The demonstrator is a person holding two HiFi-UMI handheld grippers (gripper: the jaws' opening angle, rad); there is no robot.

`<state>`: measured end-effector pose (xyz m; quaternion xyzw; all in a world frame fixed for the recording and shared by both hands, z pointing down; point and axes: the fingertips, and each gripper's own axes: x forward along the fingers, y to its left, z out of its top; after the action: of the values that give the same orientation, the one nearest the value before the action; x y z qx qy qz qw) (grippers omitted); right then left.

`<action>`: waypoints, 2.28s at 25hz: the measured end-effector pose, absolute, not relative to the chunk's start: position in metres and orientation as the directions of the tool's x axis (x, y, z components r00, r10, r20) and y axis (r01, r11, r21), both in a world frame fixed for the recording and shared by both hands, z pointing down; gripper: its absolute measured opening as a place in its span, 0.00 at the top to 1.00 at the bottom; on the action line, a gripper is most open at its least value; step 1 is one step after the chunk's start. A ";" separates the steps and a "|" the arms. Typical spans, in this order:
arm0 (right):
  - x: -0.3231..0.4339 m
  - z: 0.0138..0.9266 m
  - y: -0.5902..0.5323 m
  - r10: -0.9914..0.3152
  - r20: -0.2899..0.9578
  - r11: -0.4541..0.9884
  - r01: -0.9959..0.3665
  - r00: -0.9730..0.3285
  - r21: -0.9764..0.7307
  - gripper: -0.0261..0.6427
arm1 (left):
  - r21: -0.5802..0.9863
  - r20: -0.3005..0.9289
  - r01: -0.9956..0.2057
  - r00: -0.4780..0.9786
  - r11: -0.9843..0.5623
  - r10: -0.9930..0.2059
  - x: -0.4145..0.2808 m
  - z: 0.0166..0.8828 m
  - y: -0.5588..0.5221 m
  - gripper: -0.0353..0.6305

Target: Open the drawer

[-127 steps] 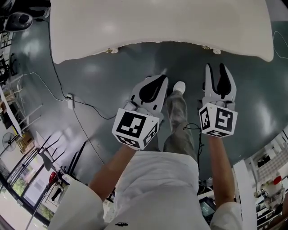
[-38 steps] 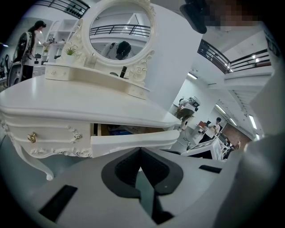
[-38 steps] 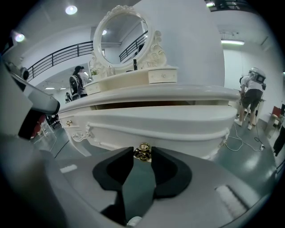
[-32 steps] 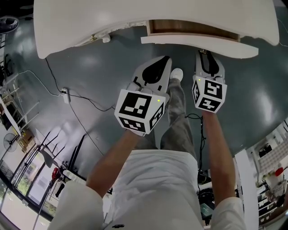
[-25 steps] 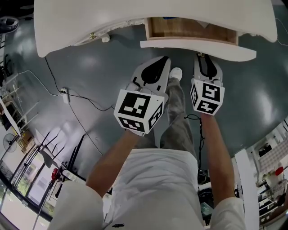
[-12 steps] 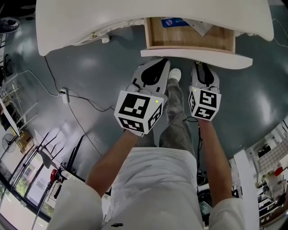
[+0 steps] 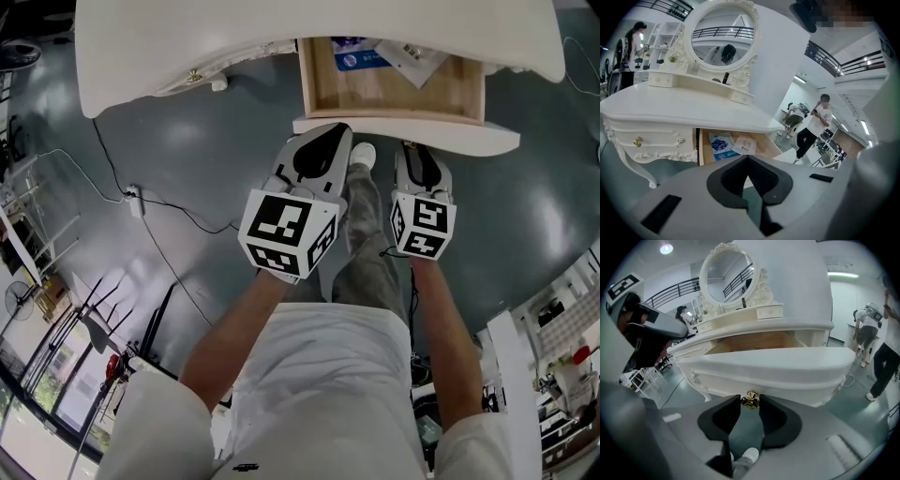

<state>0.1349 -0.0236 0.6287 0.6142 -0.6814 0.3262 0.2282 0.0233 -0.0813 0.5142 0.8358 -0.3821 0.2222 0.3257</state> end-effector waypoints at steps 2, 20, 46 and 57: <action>0.134 0.628 -0.019 -0.678 0.720 0.034 -0.985 -0.147 -0.168 0.76 | 0.376 0.621 -0.782 0.610 -0.497 -0.492 0.023 0.512 -0.081 0.94; 0.129 0.630 0.021 -0.619 0.768 0.036 -0.983 -0.165 -0.181 0.76 | 0.382 0.622 -0.771 0.623 -0.510 -0.475 0.032 0.504 -0.073 0.94; 0.129 0.624 0.024 -0.607 0.774 0.081 -0.982 -0.183 -0.169 0.68 | 0.371 0.626 -0.778 0.613 -0.507 -0.481 0.021 0.496 -0.071 0.94; 0.117 0.593 0.025 -0.633 0.742 0.125 -0.975 -0.222 -0.184 0.67 | 0.366 0.620 -0.782 0.609 -0.505 -0.494 0.014 0.484 -0.069 0.94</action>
<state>0.1169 0.0249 0.5926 0.5697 -0.7056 0.3360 0.2543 0.0139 -0.0694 0.4843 0.8378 -0.3807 0.2247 0.3203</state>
